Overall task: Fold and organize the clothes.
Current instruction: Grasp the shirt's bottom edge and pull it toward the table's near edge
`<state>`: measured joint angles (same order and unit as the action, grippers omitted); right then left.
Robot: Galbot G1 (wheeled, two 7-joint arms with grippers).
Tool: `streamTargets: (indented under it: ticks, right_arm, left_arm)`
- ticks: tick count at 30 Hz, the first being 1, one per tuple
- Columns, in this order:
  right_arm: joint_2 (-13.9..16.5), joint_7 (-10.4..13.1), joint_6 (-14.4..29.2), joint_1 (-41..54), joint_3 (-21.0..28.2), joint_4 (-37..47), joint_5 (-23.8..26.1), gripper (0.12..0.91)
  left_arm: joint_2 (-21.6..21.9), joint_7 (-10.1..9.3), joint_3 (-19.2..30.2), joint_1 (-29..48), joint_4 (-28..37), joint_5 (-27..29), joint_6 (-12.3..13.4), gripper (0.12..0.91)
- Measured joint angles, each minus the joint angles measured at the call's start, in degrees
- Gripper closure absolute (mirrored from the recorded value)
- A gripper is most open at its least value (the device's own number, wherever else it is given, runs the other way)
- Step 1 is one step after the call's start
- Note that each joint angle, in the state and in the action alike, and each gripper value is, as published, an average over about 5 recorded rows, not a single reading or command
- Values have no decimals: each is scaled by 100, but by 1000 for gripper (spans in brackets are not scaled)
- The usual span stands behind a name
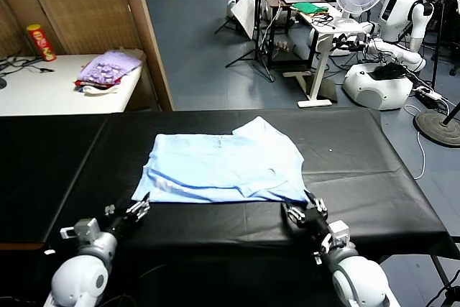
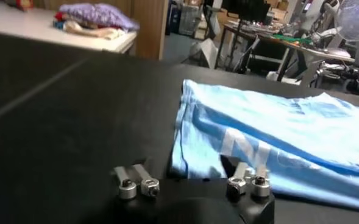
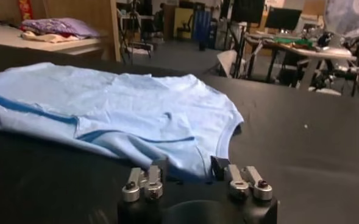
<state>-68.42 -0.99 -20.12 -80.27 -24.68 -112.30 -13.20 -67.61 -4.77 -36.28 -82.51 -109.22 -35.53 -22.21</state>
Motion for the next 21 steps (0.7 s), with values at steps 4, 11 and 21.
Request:
streamTargets:
  ticks: [4,11,21]
  right_arm:
    - [7,201,-248,-91,-79,-155,-232,903]
    - [67,333,-569,-461,-311,-593,-525,903]
    - [91,316,-694,-1186,-521,-1169,-550,903]
  left_arm:
    - [39,-49,-9,-110,-93,226,3,813]
    - [240,-212,-92,-462,-502,656,-55,905]
    - [403,-203,-336,-1527,-1443,889,-134,905]
